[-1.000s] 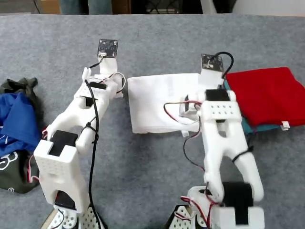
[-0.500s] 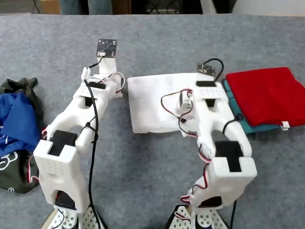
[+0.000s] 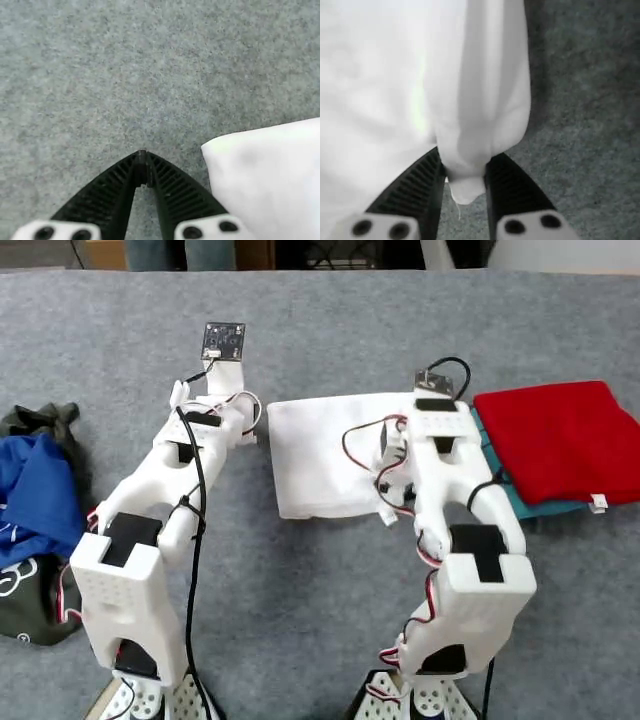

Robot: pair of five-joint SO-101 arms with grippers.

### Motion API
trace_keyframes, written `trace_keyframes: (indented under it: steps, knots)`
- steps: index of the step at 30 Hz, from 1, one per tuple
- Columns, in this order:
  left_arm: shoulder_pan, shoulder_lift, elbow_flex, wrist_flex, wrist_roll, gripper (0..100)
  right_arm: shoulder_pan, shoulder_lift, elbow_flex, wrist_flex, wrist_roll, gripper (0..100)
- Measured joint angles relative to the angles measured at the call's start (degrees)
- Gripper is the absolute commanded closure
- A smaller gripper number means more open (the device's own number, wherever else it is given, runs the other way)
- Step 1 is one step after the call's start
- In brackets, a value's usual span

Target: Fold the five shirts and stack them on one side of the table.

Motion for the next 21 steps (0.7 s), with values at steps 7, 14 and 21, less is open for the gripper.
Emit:
trace_keyframes:
  steps: [7, 14, 21]
  knots:
    - [0.00, 0.00, 0.00, 0.00, 0.00, 97, 1.58, 0.26, -13.01, 10.64, 3.96, 98.5]
    - [0.00, 0.00, 0.00, 0.00, 0.00, 97, 3.96, 0.62, -30.59, 19.43, 14.59, 98.5]
    - [0.00, 0.00, 0.00, 0.00, 0.00, 97, 12.66, 0.62, -41.14, 19.96, 29.63, 98.5]
